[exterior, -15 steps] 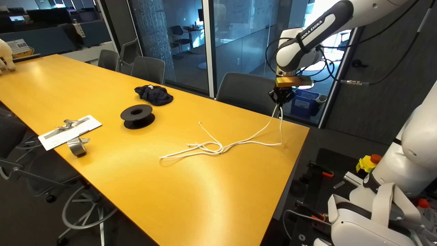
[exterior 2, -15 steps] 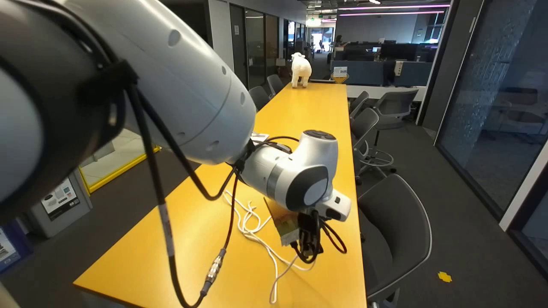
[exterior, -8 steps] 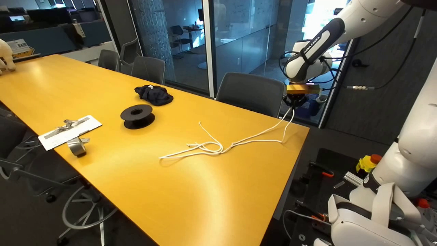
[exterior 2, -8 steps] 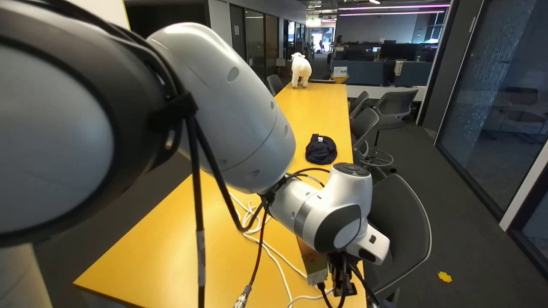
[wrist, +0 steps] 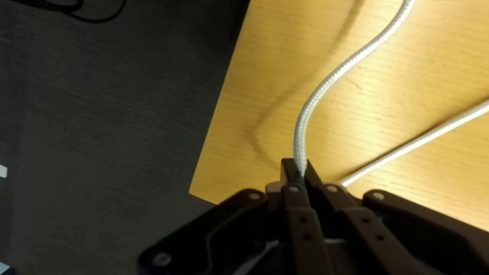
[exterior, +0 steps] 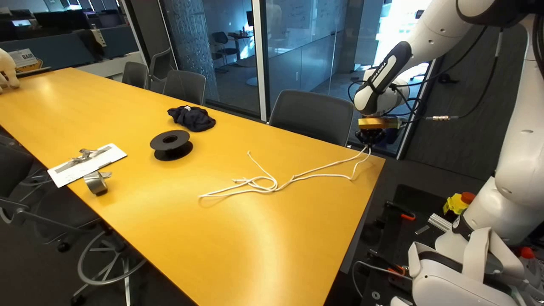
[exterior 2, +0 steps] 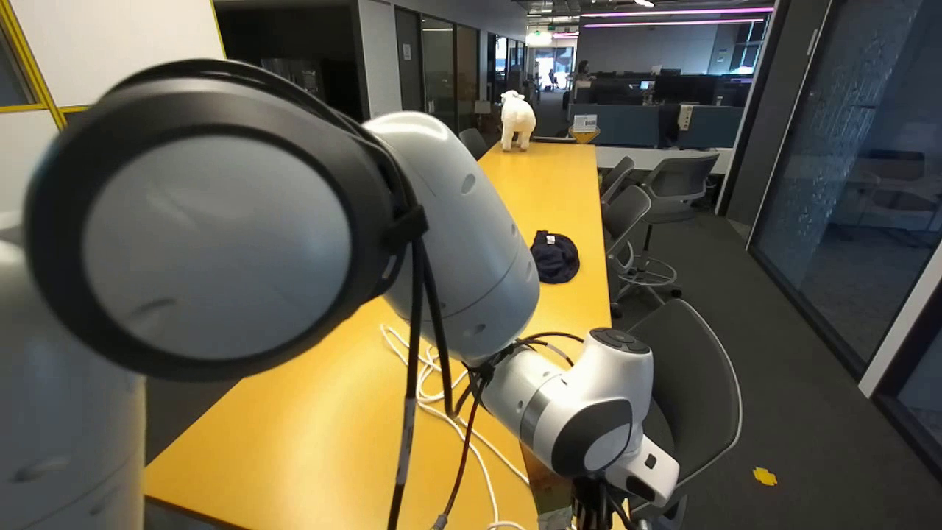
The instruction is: Untangle the two ropes on the table.
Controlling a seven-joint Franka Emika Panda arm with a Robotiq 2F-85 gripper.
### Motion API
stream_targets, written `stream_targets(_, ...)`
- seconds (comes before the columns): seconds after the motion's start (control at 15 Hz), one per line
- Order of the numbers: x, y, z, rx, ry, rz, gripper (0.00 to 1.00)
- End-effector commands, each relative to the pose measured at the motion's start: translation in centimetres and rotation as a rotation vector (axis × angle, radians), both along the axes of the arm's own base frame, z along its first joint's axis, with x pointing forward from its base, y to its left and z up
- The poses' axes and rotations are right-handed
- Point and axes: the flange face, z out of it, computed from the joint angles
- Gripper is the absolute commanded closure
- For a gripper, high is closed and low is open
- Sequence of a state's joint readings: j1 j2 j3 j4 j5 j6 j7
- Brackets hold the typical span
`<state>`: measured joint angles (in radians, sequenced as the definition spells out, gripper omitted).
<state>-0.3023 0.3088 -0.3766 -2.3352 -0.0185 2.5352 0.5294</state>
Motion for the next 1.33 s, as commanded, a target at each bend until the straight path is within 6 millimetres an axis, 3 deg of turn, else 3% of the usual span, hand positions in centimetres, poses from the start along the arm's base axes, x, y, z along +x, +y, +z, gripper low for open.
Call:
stream_targets(0.0,1.3,-0.8,-1.7,0.01,0.011,0.012,0.99)
stream_targets(0.67,-0.1,-3.1,-2.5,-0.011,0.074,-0.015,0.99)
stream_targets(0.73,-0.2,-3.1,-2.6,-0.005,0.079,-0.018,0.94)
stream_targets(0.8,-0.3,-3.1,-2.6,-0.001,0.082,-0.028,0.69)
stream_targets(0.93,-0.2,-2.9,-2.5,0.006,0.09,-0.023,0.66)
stream_targets(1.27,1.4,-1.1,-1.6,-0.015,0.091,0.033,0.31)
